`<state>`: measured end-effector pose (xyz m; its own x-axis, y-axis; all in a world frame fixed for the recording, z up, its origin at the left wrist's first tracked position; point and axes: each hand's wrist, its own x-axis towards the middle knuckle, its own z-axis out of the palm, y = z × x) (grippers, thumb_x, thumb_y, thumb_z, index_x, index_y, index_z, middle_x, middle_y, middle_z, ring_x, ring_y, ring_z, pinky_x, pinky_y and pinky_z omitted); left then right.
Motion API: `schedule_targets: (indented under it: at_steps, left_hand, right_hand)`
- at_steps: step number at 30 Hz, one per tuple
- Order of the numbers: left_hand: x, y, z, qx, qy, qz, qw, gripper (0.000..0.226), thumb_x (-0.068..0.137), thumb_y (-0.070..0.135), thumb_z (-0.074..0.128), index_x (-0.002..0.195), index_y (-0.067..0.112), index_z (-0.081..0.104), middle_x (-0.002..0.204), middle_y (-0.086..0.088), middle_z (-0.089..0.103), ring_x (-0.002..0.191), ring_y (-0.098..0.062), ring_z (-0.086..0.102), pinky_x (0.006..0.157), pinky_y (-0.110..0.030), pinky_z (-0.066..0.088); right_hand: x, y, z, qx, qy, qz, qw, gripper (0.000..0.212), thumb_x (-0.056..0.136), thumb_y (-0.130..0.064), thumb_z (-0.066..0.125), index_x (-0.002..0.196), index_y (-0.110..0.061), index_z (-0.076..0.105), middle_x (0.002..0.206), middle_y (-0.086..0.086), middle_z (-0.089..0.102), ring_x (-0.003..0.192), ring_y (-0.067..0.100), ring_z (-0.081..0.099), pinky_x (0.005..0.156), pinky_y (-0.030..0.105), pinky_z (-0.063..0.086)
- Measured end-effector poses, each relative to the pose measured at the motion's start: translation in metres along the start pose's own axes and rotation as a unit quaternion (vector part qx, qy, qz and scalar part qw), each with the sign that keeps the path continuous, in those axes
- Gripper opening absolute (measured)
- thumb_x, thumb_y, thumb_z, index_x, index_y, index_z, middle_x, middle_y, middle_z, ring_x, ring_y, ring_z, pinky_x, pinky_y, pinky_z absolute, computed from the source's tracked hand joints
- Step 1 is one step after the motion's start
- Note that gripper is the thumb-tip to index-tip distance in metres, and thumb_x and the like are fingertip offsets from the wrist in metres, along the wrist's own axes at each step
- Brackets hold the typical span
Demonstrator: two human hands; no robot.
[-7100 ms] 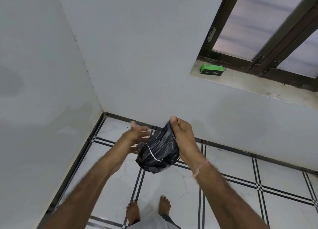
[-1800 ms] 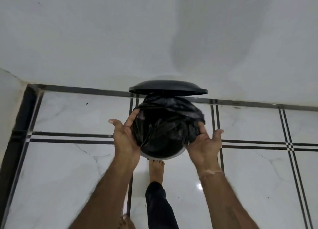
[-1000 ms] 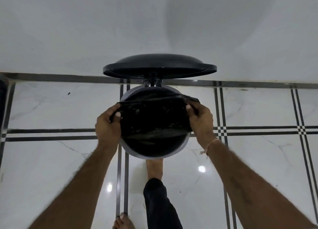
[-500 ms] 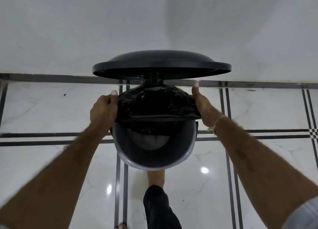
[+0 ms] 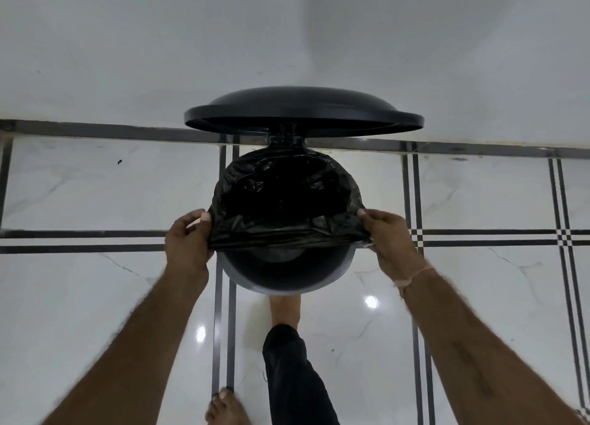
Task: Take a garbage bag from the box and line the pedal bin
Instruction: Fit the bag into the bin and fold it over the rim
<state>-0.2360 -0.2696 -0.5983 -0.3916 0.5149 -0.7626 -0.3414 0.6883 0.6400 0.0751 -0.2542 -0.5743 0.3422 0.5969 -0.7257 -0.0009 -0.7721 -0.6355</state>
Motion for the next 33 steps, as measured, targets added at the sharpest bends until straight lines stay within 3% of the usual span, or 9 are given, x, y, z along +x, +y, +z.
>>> schedule_targets:
  at_steps: [4, 8, 10, 12, 18, 22, 26, 29, 33]
  left_hand:
    - [-0.022, -0.016, -0.010, -0.089, -0.034, -0.064, 0.993, 0.006, 0.100, 0.015, 0.066, 0.097, 0.020, 0.064, 0.089, 0.002, 0.067, 0.072, -0.007, 0.064, 0.065, -0.021, 0.053]
    - [-0.033, -0.017, -0.014, -0.088, -0.023, -0.079, 0.993, 0.015, 0.099, 0.009, 0.066, 0.087, 0.019, 0.065, 0.082, 0.004, 0.067, 0.051, 0.002, 0.061, 0.047, -0.013, 0.047]
    - [-0.042, -0.016, -0.015, -0.068, -0.008, -0.092, 0.993, 0.016, 0.097, 0.017, 0.071, 0.083, 0.019, 0.065, 0.078, 0.004, 0.065, 0.051, -0.001, 0.059, 0.044, -0.014, 0.045]
    - [-0.050, -0.016, -0.017, -0.055, -0.006, -0.102, 0.993, 0.022, 0.094, 0.030, 0.074, 0.079, 0.020, 0.062, 0.078, 0.004, 0.065, 0.063, -0.007, 0.056, 0.053, -0.019, 0.043]
    - [-0.068, -0.024, -0.027, -0.032, -0.045, -0.127, 0.990, 0.010, 0.095, 0.029, 0.073, 0.089, 0.023, 0.067, 0.084, 0.004, 0.065, 0.076, -0.008, 0.055, 0.071, -0.027, 0.039]
    - [-0.073, -0.032, -0.031, -0.046, -0.052, -0.140, 0.988, 0.019, 0.097, 0.038, 0.067, 0.092, 0.020, 0.068, 0.088, 0.003, 0.068, 0.078, -0.011, 0.058, 0.070, -0.028, 0.044]
    - [-0.075, -0.039, -0.031, -0.065, -0.039, -0.148, 0.986, 0.019, 0.099, 0.033, 0.065, 0.093, 0.015, 0.065, 0.083, -0.001, 0.066, 0.071, -0.012, 0.056, 0.065, -0.026, 0.044]
    - [-0.076, -0.044, -0.032, -0.073, -0.052, -0.169, 0.982, 0.009, 0.100, 0.020, 0.065, 0.092, 0.016, 0.065, 0.082, -0.001, 0.062, 0.071, -0.011, 0.056, 0.062, -0.026, 0.041]
    - [-0.077, -0.052, -0.032, -0.088, -0.060, -0.192, 0.976, 0.010, 0.100, 0.024, 0.066, 0.093, 0.018, 0.066, 0.079, 0.003, 0.061, 0.066, -0.009, 0.053, 0.057, -0.024, 0.042]
  right_hand:
    - [-0.032, 0.022, 0.005, 0.134, 0.029, 0.052, 0.989, 0.022, 0.099, -0.002, 0.063, 0.119, -0.010, 0.066, 0.085, 0.004, 0.065, 0.067, 0.009, 0.062, 0.067, 0.024, 0.053]
    - [-0.047, 0.035, 0.015, 0.187, 0.090, 0.092, 0.974, 0.014, 0.095, -0.005, 0.071, 0.105, -0.010, 0.062, 0.084, 0.004, 0.066, 0.060, 0.008, 0.058, 0.063, 0.022, 0.051]
    - [-0.054, 0.038, 0.020, 0.178, 0.098, 0.090, 0.975, 0.008, 0.095, -0.007, 0.072, 0.100, -0.009, 0.065, 0.081, 0.004, 0.066, 0.059, 0.009, 0.056, 0.059, 0.021, 0.050]
    - [-0.060, 0.038, 0.022, 0.163, 0.105, 0.083, 0.978, 0.009, 0.095, -0.010, 0.072, 0.103, -0.007, 0.068, 0.077, 0.002, 0.066, 0.055, 0.008, 0.054, 0.052, 0.018, 0.046]
    - [-0.081, 0.036, 0.032, 0.140, 0.074, 0.091, 0.983, 0.011, 0.099, -0.012, 0.068, 0.088, -0.013, 0.067, 0.075, 0.001, 0.065, 0.053, 0.010, 0.051, 0.035, 0.017, 0.029]
    - [-0.091, 0.032, 0.038, 0.170, 0.045, 0.116, 0.978, 0.013, 0.107, -0.021, 0.055, 0.096, -0.016, 0.062, 0.081, -0.003, 0.074, 0.066, 0.013, 0.071, 0.047, 0.020, 0.044]
    - [-0.093, 0.039, 0.051, 0.216, -0.031, 0.144, 0.965, 0.015, 0.107, -0.025, 0.053, 0.107, -0.013, 0.063, 0.099, 0.005, 0.075, 0.083, 0.017, 0.072, 0.066, 0.030, 0.058]
    - [-0.095, 0.044, 0.063, 0.291, -0.036, 0.173, 0.940, 0.014, 0.106, -0.015, 0.054, 0.102, -0.009, 0.066, 0.088, 0.007, 0.072, 0.067, 0.017, 0.067, 0.051, 0.025, 0.057]
    - [-0.104, 0.059, 0.063, 0.252, 0.032, 0.162, 0.954, 0.018, 0.098, -0.024, 0.069, 0.085, -0.014, 0.064, 0.077, 0.000, 0.063, 0.061, 0.011, 0.052, 0.039, 0.017, 0.041]
